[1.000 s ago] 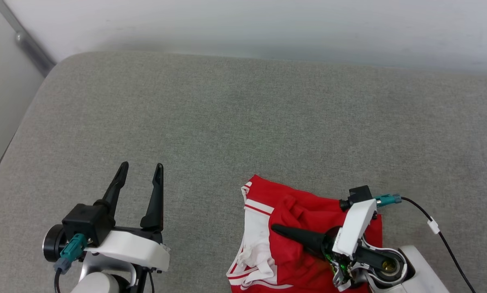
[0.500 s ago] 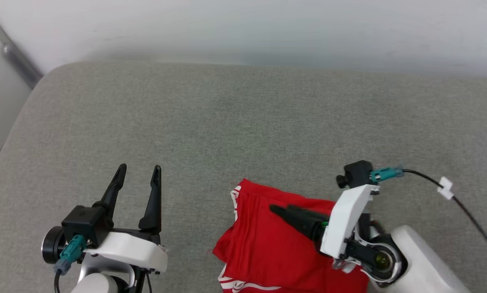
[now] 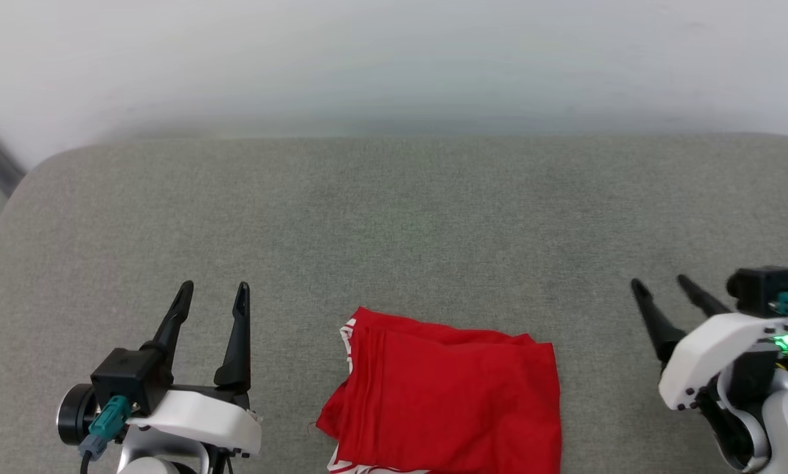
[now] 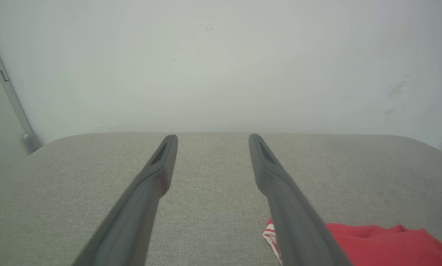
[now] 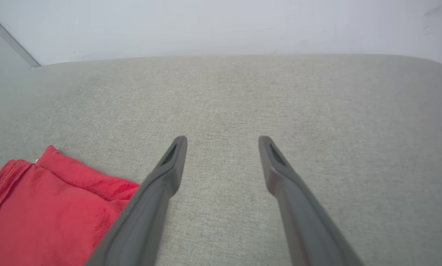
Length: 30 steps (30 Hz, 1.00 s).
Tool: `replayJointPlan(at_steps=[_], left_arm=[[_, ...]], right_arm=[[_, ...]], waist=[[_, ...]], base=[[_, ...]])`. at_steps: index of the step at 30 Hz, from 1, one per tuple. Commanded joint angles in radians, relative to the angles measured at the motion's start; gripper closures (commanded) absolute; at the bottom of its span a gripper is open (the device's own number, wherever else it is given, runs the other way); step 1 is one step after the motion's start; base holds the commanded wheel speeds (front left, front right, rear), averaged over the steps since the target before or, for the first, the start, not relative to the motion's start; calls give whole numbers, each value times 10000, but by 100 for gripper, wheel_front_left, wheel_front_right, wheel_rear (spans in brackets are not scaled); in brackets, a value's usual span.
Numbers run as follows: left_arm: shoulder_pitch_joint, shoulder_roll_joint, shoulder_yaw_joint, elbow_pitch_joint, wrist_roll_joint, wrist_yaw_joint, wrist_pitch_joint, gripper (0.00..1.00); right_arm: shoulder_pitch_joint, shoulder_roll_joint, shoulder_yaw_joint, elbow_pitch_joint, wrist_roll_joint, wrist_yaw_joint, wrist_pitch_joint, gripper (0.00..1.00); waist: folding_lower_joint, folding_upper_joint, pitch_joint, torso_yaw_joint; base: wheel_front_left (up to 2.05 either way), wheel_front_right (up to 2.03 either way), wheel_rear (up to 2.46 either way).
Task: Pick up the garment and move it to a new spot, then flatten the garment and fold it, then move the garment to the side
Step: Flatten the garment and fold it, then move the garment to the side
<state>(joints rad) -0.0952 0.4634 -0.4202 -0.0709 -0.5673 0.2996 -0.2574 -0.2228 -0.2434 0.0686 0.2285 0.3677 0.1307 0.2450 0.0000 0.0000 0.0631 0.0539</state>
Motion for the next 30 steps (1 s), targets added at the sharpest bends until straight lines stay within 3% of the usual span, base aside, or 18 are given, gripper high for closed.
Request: replayJointPlan(at_steps=[1,6,11,22,30], left_arm=[[136,41,42,1,21,49,-35,0],[349,-11,42,127,-44,96,-43,0],[607,43,120,185,-33,184,-55,0],[1269,-69,279,310,20,361,-79,0],[1554,-212,531,450,129,236,-92,0]], right_arm=[[255,238,-417,-365,-523,0,-394,0],[1106,1097,-1557,-1348,-1667,-2,-1406,0],[1724,1519,-1477,-2167,-2261,-2,-2067,0],[2944,1846,-1029,-3273,-2641,-2,-2284,0],[3452,1926,-1105,-3836,-2456,-2,-1965,0]], waist=[[0,0,-145,-102],[0,0,-564,-206],[0,0,-845,-346],[0,0,-1213,-473],[0,0,-1283,-471]], base=[[0,0,0],[0,0,0],[0,0,0],[0,0,0],[0,0,0]])
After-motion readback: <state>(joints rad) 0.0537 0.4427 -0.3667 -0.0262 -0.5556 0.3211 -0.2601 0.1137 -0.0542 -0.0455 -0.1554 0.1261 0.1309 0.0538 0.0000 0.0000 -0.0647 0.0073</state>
